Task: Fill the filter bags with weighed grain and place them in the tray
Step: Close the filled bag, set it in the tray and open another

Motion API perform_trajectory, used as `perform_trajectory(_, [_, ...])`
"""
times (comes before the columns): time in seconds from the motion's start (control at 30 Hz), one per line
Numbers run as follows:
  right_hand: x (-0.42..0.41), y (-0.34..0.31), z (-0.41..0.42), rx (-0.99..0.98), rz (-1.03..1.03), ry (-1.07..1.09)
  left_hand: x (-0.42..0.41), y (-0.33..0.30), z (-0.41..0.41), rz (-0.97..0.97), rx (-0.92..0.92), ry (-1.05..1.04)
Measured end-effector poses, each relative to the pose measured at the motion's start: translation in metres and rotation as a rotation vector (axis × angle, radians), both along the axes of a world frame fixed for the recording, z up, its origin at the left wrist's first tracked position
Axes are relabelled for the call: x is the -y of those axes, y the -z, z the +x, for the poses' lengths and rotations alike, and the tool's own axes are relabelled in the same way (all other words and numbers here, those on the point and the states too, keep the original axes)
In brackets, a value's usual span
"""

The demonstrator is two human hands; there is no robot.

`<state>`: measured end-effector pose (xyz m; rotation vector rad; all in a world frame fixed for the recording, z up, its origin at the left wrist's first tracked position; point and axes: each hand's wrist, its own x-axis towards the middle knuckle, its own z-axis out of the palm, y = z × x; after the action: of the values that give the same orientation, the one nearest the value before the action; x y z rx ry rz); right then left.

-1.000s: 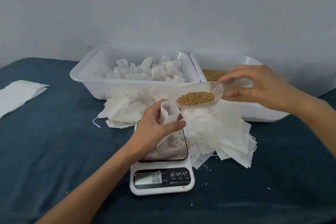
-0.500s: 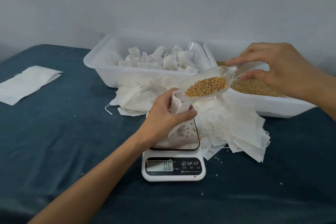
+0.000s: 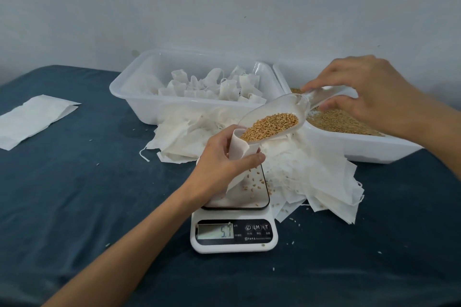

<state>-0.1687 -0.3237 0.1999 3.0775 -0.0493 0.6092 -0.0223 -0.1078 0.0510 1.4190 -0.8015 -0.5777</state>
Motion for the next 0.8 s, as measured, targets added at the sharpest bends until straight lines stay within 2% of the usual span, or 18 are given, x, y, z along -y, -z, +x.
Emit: perform_trajectory(0.8, [-0.0102,-0.0026,0.0004,0.034,-0.123,0.007,0.0003,-0.0009,-0.0001,-0.01,-0.02,0.004])
